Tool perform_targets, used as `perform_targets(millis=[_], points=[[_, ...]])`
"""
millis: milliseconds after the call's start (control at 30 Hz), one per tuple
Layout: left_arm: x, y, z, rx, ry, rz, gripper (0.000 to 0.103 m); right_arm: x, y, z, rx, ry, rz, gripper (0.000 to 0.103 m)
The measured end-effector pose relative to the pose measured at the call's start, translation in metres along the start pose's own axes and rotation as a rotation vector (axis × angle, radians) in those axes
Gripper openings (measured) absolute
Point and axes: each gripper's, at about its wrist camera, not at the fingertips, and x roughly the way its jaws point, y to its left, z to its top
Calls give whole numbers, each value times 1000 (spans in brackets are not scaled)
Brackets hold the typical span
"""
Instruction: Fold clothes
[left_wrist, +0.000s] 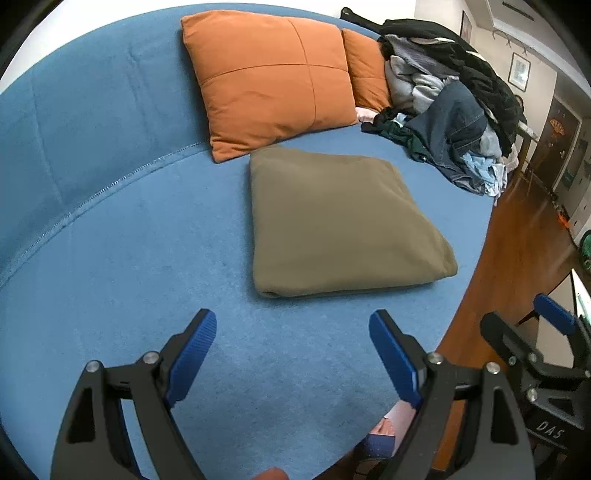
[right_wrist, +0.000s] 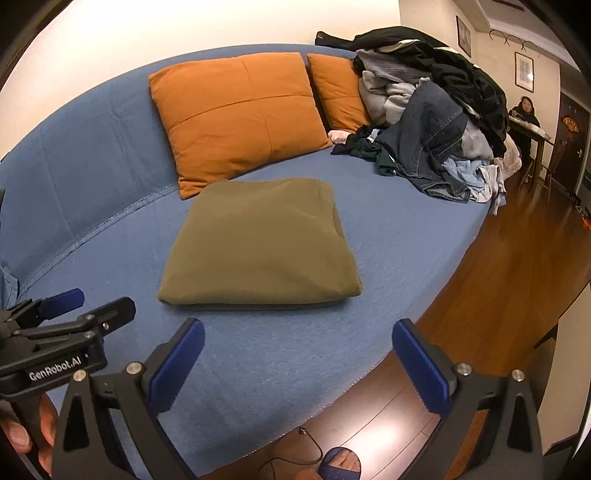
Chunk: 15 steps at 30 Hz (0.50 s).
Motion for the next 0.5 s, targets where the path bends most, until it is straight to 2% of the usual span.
perform_targets(millis=[500], points=[[3, 4, 0, -11, 10, -8, 85, 4, -1, 0, -11, 2, -3, 103]])
